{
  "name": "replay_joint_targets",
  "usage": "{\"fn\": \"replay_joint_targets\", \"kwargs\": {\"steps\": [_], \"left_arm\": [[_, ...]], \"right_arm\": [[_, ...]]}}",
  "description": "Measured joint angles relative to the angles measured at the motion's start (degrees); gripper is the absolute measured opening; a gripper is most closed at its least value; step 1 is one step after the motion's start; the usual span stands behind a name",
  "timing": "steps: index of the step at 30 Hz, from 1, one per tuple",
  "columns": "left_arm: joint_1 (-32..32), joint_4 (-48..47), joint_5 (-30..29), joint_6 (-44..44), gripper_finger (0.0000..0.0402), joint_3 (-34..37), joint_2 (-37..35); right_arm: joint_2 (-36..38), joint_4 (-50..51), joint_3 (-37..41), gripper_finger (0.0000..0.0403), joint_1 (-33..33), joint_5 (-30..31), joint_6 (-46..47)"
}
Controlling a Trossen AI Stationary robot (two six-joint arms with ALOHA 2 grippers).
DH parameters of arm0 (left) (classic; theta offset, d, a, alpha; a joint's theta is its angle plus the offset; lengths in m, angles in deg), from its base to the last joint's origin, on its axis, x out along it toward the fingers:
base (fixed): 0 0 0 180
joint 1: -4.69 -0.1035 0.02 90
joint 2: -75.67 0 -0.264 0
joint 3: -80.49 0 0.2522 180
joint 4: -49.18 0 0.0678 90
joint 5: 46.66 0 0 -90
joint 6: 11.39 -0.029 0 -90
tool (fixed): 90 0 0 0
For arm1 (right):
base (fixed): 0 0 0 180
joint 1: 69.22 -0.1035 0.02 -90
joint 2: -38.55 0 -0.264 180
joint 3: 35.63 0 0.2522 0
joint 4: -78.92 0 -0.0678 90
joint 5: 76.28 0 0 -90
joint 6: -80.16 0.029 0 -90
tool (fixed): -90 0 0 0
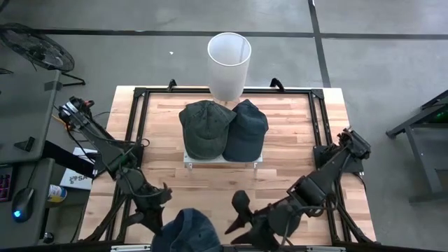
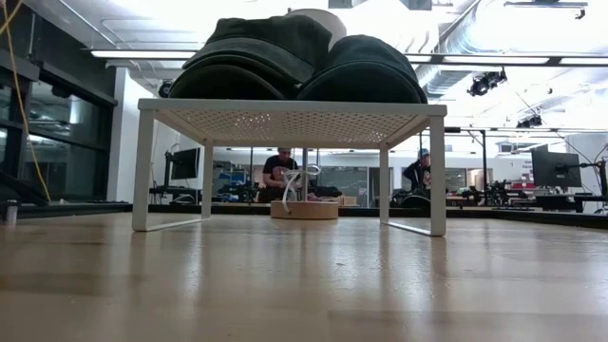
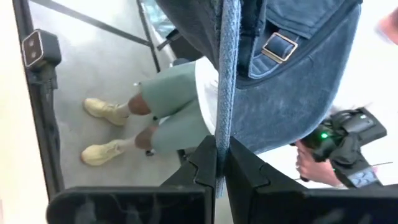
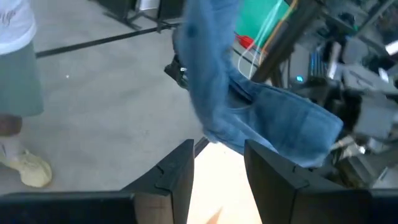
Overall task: Pick & Place hat
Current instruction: Stack the blue cap on the blue cap on the shelf
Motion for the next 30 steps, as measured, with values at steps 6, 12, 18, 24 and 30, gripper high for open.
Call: {"fn": "replay_joint_targets", "kwargs": {"steps": [6,12,18,24,30], "left_arm": [[-0.91,3.35,1.7,0.17,0.0011,-0.01,0.0],[-0.86,4.11,1.34,0.31,0.0011,-0.01,0.0],[-0.86,4.12,1.28,0.34,0.0011,-0.01,0.0],[-0.86,4.05,0.47,0.34,0.0011,-0.01,0.0],[-0.86,3.96,0.04,0.42,0.0011,-0.01,0.0]], "right_arm": [[0.0,0.09,0.0,0.0134,-1.03,-0.01,-4.86],[0.0,-0.32,0.0,0.0134,-0.37,1.59,-7.9],[-0.44,-2.71,-0.02,0.0134,0.92,-0.34,-9.28],[-1.34,-5.68,-0.05,0.0134,1.24,0.34,-9.1],[-1.46,-5.64,-0.04,0.0159,1.4,0.03,-8.13]]}}
